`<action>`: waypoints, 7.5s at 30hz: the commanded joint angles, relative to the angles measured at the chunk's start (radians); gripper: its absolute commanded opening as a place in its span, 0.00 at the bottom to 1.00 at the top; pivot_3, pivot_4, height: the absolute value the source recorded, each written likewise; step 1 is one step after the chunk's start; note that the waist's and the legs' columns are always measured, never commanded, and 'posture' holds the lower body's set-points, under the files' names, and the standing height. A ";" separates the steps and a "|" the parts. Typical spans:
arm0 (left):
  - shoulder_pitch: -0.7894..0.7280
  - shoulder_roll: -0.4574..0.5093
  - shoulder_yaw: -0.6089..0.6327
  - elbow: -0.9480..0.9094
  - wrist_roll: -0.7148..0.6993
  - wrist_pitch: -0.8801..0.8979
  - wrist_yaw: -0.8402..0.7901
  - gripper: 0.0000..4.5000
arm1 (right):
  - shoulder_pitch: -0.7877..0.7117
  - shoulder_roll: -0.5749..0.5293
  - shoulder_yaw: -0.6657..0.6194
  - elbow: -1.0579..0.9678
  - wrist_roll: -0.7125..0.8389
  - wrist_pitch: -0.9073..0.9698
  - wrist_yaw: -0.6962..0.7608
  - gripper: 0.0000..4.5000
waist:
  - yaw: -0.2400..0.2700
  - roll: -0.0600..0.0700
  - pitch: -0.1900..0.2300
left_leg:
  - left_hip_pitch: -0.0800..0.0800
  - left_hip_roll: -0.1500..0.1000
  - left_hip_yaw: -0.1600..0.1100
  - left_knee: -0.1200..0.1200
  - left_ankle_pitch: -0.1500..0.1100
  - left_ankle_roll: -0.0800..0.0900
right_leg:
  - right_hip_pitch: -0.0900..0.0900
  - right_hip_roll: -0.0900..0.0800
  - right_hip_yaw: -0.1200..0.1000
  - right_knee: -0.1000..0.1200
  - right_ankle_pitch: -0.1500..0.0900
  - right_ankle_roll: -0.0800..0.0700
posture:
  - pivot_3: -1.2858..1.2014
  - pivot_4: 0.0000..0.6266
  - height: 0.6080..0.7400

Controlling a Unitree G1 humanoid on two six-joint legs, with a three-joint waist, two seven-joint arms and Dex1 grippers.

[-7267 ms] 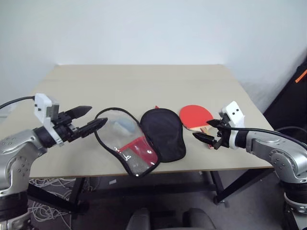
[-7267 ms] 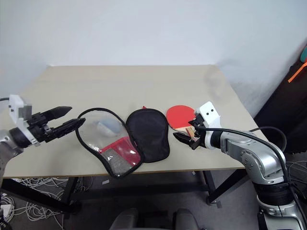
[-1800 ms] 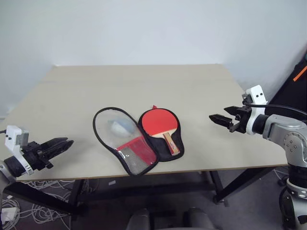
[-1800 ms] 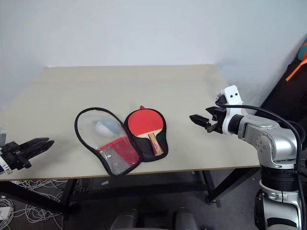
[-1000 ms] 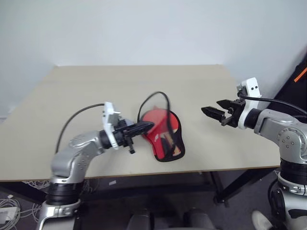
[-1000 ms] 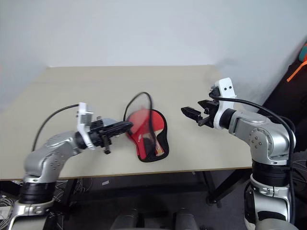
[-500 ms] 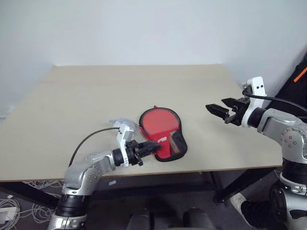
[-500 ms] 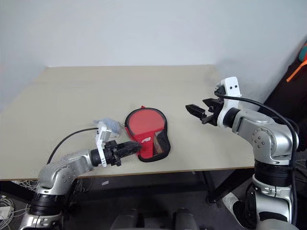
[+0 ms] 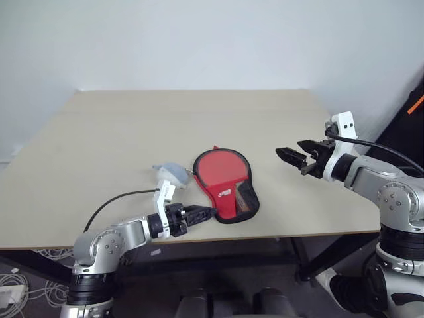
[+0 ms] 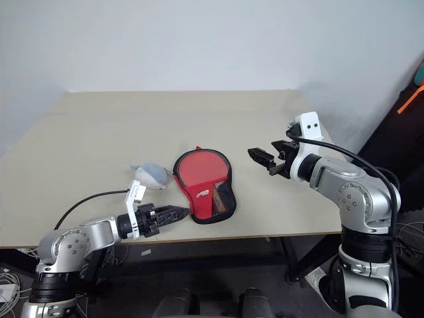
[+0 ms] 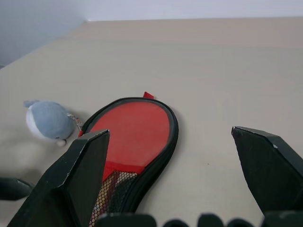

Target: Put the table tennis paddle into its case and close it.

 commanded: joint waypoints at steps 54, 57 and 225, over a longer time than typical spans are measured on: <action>-0.229 -0.341 0.125 0.254 0.113 0.392 0.479 0.31 | -0.034 0.140 0.002 -0.076 0.091 0.004 -0.150 1.00 | 0.001 0.005 -0.005 | 0.001 -0.003 -0.003 0.001 0.000 0.000 | 0.003 -0.001 -0.001 -0.001 0.000 0.000 | 0.52 0.00 1.00; -0.241 -0.343 0.110 0.271 0.130 0.389 0.458 0.07 | -0.040 0.140 0.001 -0.077 0.093 0.008 -0.150 1.00 | 0.001 0.005 -0.005 | 0.001 -0.003 -0.003 0.000 0.000 0.000 | 0.003 -0.001 -0.001 -0.001 0.000 0.001 | 0.52 0.00 1.00; -0.865 -0.127 -0.081 1.338 0.697 -1.035 -0.053 0.07 | 0.034 0.432 0.539 0.635 -0.535 -0.648 0.150 0.00 | -0.006 -0.001 -0.005 | 0.001 -0.001 -0.001 0.001 -0.001 0.000 | 0.002 0.001 -0.002 0.002 0.001 0.004 | 0.52 0.00 1.00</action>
